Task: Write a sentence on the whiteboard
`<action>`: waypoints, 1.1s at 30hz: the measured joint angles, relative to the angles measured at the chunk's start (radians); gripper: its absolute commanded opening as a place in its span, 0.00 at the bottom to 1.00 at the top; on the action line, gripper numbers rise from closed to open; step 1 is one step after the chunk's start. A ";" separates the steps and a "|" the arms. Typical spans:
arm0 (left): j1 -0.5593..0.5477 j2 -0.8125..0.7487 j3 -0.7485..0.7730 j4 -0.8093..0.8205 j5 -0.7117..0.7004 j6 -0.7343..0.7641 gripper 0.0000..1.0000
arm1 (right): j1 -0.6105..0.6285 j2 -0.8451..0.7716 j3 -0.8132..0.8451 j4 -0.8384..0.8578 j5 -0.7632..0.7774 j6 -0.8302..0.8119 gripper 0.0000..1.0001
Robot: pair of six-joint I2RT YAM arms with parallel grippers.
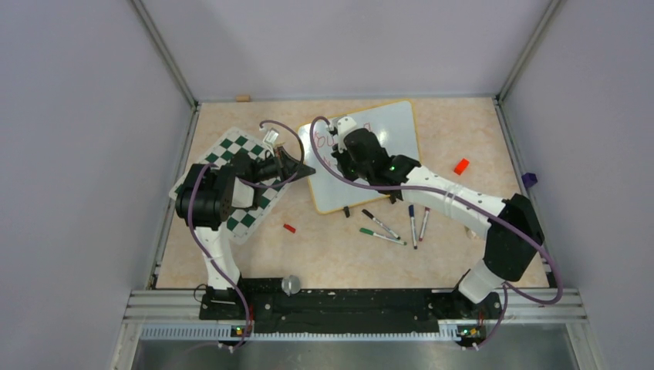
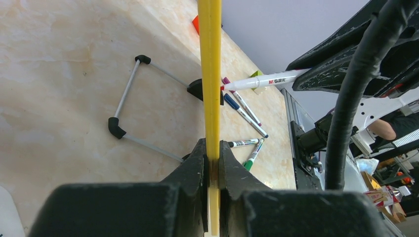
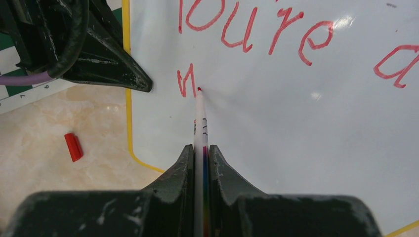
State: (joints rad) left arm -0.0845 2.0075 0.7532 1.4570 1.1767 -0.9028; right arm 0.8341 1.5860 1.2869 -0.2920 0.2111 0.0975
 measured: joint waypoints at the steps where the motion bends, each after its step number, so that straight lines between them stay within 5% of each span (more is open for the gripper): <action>1: 0.000 0.000 0.000 0.000 0.000 0.000 0.00 | -0.002 0.003 0.011 -0.002 0.000 -0.003 0.00; 33: 0.000 0.000 0.000 0.002 0.004 0.001 0.00 | -0.061 -0.104 0.042 -0.015 -0.028 0.019 0.00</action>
State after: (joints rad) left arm -0.0849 2.0075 0.7532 1.4586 1.1809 -0.9020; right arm 0.7734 1.4822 1.3293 -0.3069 0.1829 0.1165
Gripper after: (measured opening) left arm 0.075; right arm 0.091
